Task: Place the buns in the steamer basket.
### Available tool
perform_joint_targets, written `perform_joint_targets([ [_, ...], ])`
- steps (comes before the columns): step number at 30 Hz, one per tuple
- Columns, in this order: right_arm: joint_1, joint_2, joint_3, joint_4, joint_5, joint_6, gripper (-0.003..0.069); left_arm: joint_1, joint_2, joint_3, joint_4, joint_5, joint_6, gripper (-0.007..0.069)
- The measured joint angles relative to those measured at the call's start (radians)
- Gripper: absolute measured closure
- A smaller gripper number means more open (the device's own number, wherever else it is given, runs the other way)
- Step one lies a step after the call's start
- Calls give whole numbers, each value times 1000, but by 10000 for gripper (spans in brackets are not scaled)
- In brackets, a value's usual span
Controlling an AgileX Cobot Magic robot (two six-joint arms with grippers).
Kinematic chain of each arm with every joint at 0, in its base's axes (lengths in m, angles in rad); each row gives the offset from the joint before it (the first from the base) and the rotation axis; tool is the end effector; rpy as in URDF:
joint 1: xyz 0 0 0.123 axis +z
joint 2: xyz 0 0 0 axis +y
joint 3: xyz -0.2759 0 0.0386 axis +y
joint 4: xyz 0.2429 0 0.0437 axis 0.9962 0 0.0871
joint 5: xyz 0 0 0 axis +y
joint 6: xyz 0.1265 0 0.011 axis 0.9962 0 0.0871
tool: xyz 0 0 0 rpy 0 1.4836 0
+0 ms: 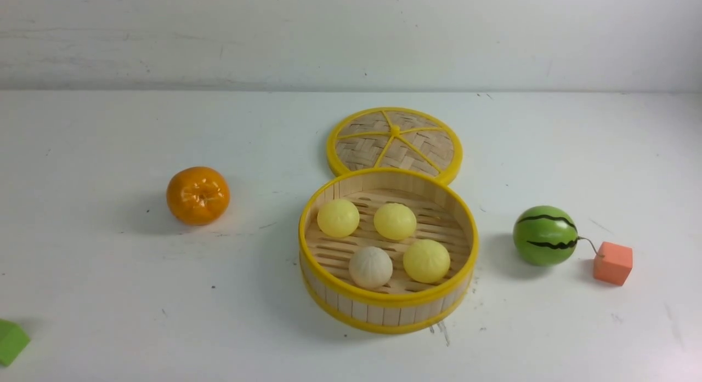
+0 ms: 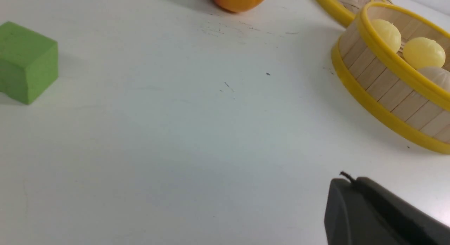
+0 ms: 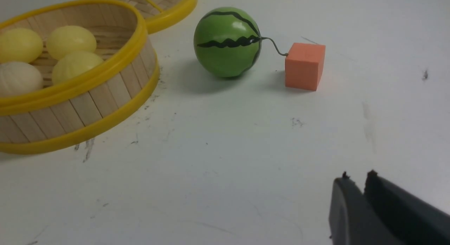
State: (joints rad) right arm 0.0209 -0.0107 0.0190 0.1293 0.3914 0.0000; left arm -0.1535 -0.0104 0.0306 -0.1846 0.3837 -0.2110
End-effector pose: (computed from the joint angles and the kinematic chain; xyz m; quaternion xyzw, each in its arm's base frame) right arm 0.0876 0.0081 0.1616 0.0253 0.8072 0.0612 0.5866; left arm 0.0857 -0.0221 0.1587 -0.0721 0.8046 -0.1827 0.5604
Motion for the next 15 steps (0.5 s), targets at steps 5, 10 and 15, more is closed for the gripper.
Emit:
perform_joint_targets([
  [5, 0, 0, 0, 0, 0, 0, 577, 0, 0, 0, 0, 0, 0, 638],
  [10, 0, 0, 0, 0, 0, 0, 569, 0, 0, 0, 0, 0, 0, 637],
  [15, 0, 0, 0, 0, 0, 0, 562, 0, 0, 0, 0, 0, 0, 637],
])
